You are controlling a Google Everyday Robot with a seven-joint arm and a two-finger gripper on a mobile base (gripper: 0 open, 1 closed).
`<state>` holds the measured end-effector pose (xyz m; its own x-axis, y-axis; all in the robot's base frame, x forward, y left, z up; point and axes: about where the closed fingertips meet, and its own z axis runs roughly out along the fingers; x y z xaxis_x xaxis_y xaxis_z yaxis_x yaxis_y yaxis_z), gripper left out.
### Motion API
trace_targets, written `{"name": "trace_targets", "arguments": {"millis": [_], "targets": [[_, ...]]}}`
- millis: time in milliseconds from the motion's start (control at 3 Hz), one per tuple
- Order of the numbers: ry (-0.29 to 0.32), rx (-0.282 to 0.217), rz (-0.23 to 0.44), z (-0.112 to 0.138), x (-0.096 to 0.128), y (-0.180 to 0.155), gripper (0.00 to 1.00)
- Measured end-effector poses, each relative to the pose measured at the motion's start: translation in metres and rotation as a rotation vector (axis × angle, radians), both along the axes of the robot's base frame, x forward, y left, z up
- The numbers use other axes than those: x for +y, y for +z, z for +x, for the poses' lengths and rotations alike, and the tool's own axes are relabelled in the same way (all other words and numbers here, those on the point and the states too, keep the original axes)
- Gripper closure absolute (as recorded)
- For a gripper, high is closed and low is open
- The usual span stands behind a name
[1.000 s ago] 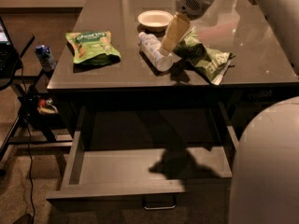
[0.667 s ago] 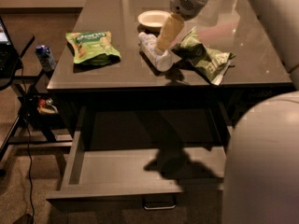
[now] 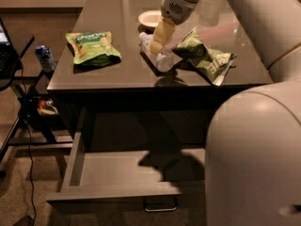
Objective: Place blue plastic bottle into top drawer
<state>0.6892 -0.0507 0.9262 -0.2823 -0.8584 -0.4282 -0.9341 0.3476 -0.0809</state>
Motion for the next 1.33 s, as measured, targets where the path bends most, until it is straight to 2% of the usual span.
{"name": "trace_targets", "arguments": {"millis": [333,1333], "targets": [[-0.015,0.031,-0.010,0.011,0.003,-0.011,0.00],[-0.115,0.064,-0.004,0.048,-0.014,-0.033,0.00]]}}
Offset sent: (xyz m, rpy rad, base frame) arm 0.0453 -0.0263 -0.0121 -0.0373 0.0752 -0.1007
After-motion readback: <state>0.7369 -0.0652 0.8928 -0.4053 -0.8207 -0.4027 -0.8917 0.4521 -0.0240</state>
